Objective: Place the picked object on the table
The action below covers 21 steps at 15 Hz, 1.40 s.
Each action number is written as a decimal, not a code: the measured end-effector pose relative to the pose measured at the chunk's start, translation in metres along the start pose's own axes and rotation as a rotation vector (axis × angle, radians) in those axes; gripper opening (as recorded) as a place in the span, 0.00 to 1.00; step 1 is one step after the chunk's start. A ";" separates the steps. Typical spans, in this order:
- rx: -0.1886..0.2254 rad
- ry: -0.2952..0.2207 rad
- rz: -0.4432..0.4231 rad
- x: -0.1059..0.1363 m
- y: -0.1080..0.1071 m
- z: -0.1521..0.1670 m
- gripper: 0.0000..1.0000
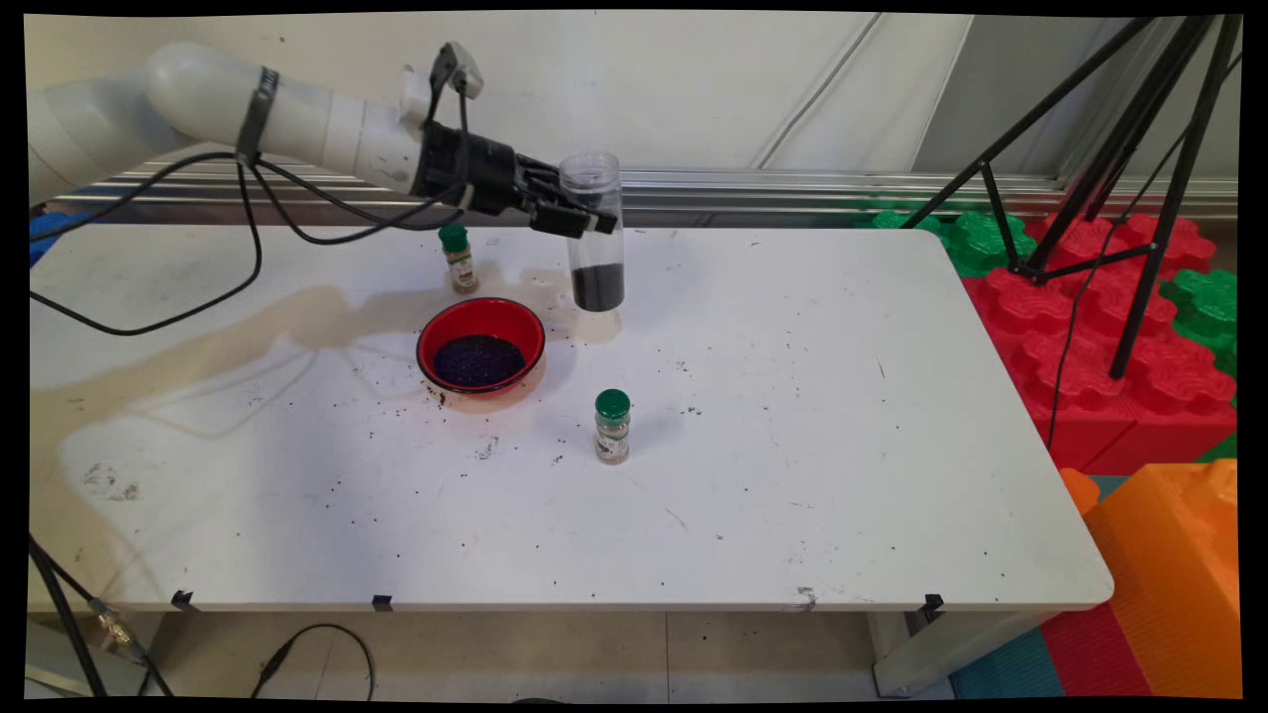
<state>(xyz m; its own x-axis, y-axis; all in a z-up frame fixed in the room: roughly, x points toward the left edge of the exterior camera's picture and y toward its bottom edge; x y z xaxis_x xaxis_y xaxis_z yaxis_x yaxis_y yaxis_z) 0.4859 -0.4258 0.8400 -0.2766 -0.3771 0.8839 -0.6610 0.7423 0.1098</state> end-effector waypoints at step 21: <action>0.042 -0.040 0.032 -0.033 0.003 0.047 1.00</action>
<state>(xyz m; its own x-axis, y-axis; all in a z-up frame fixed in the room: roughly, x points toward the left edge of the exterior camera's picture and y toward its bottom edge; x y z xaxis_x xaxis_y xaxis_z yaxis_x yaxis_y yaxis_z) 0.4601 -0.4369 0.7897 -0.3251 -0.3759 0.8678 -0.6800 0.7306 0.0616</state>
